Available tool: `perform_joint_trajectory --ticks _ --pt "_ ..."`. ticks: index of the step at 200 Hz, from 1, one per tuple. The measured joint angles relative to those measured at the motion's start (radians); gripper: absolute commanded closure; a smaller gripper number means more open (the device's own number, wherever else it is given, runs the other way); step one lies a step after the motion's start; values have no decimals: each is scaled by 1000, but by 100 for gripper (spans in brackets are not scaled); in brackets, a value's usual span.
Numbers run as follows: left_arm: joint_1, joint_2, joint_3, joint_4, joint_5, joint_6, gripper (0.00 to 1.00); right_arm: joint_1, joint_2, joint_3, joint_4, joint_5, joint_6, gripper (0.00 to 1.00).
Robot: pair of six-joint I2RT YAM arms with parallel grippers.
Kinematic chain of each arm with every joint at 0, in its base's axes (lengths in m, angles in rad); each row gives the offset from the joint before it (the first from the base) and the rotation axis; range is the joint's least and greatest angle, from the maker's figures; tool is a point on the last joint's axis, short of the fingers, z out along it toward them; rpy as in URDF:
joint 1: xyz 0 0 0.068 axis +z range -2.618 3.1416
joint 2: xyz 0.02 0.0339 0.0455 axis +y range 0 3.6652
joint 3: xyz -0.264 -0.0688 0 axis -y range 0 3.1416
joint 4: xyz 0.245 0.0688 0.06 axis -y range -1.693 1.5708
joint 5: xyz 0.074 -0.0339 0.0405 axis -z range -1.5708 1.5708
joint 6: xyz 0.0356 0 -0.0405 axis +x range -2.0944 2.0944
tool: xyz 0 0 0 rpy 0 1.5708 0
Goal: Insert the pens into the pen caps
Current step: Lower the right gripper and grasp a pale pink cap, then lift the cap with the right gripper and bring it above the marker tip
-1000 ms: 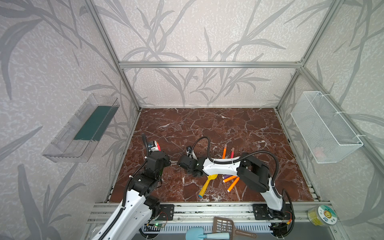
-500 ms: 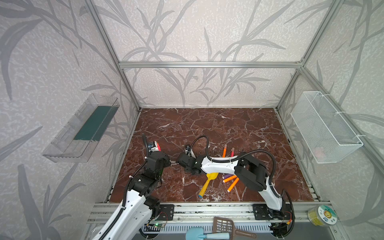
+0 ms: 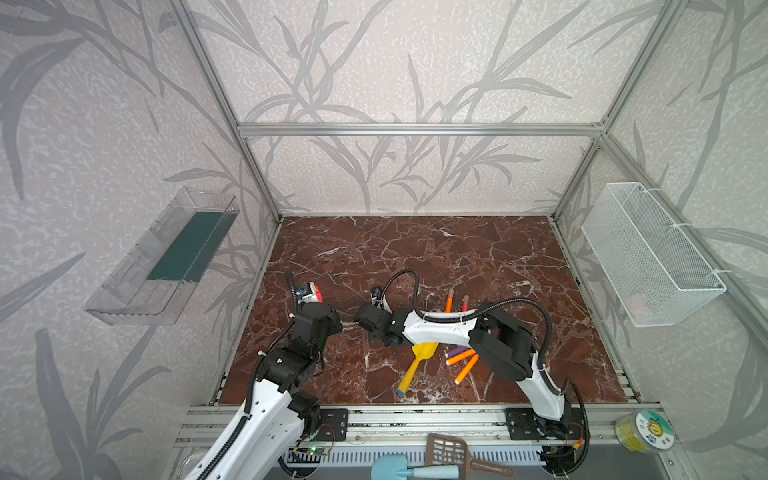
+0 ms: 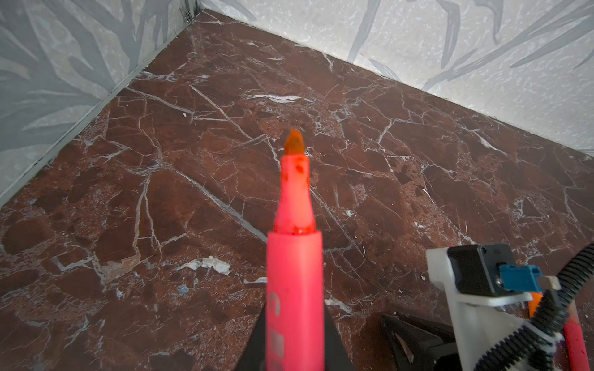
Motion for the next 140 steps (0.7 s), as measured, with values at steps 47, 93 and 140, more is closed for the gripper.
perform_joint_trajectory --ticks 47,93,140 --pt "0 27 -2 32 84 9 100 -4 -20 -37 38 -8 -1 89" --pt "0 33 -2 61 227 15 100 -14 -248 -259 62 -11 -11 90" --pt "-100 86 -5 153 372 1 100 -56 -759 -549 169 22 -19 90"
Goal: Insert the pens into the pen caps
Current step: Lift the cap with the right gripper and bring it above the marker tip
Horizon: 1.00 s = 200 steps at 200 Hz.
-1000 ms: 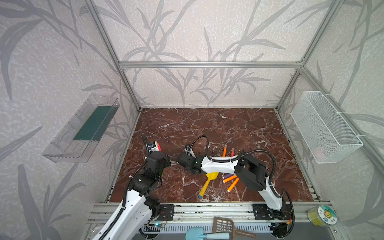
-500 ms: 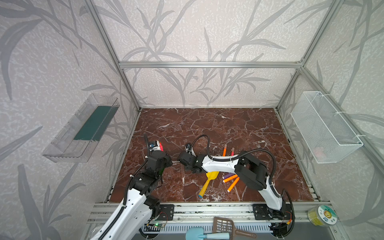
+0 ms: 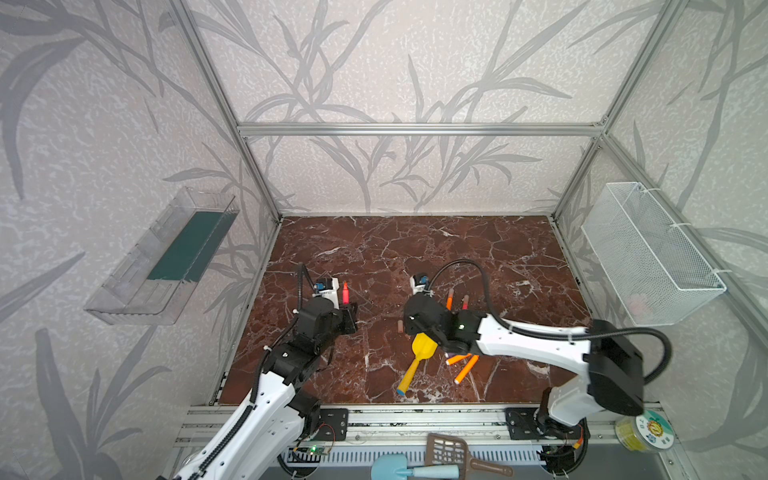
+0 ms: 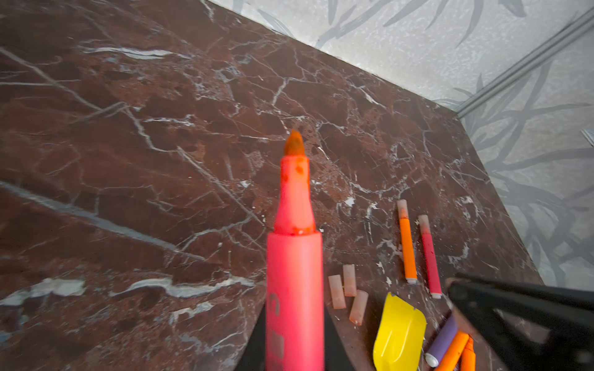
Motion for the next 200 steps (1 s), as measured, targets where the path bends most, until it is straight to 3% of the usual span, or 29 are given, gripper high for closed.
perform_joint_trajectory --ticks 32,53,73,98,137,168,200 --pt "-232 51 2 46 -35 19 100 -123 -266 -220 80 -24 11 92" --pt "-378 111 23 77 -116 36 100 -202 -415 -376 105 -14 13 94" --pt "-519 223 71 121 -206 65 100 -235 -537 -479 122 -11 14 95" --pt "-642 363 108 237 -227 101 100 -288 -672 -570 174 -35 23 95" --pt "-733 525 130 393 -211 118 100 -319 -851 -711 270 -54 75 95" --pt "-739 602 171 455 -212 114 100 -319 -964 -827 352 -60 131 94" --pt "-739 649 179 515 -192 109 100 -320 -993 -839 413 -95 161 96"
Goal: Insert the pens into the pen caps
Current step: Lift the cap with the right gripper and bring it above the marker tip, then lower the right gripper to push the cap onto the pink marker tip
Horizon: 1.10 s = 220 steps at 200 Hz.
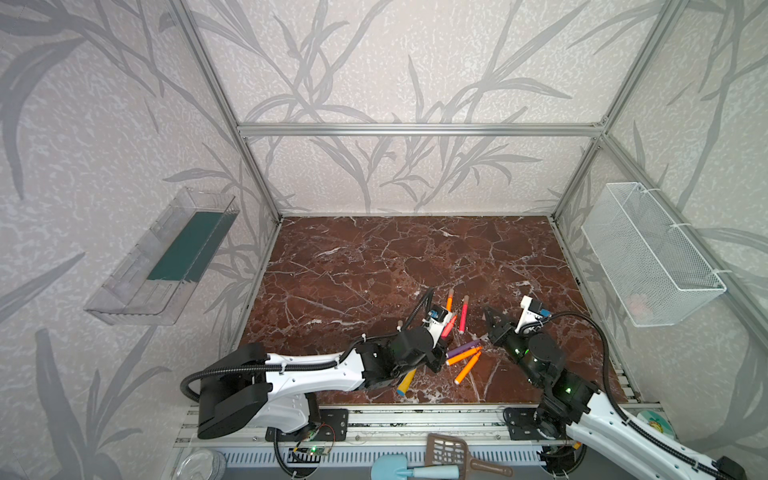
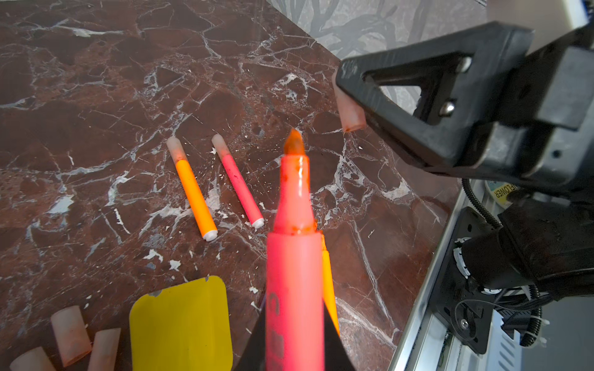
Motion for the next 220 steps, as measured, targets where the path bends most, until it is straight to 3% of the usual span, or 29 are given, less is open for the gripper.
perform_joint_trajectory --ticks 81,220 --pt "0 79 26 83 65 -26 100 0 105 0 191 -98 11 99" --pt "0 120 27 148 116 -48 100 0 157 -5 323 -173 35 100"
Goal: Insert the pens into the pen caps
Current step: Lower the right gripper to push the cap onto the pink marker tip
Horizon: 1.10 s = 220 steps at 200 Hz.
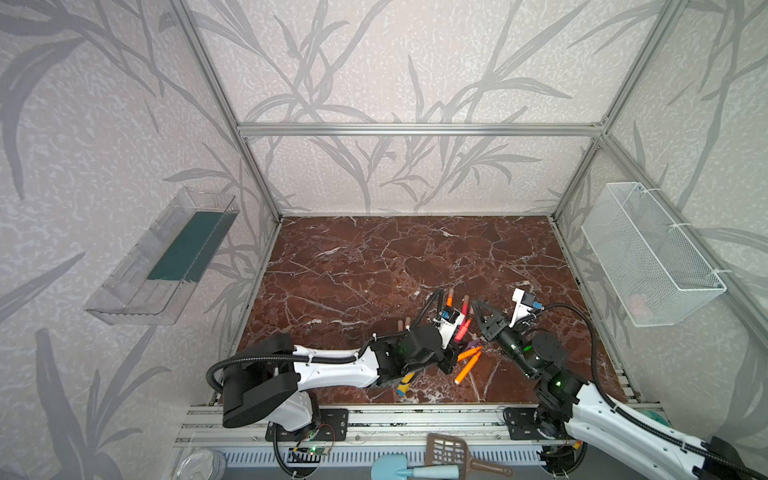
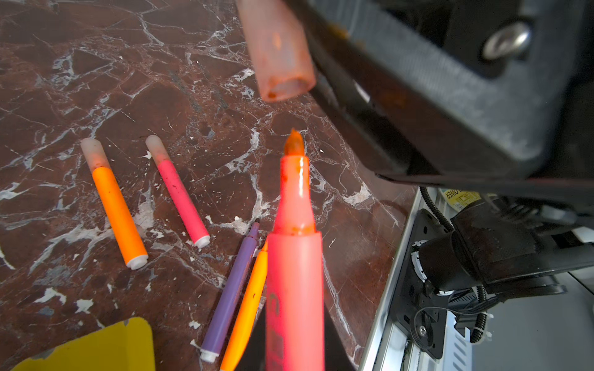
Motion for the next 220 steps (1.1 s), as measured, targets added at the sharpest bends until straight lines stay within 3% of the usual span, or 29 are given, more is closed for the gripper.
perform_joint_trajectory --ticks 141,220 --pt "31 20 15 54 0 -34 100 2 -8 -68 46 -53 69 100" --pt "39 29 16 79 50 -43 100 7 -71 -30 -53 35 62 100"
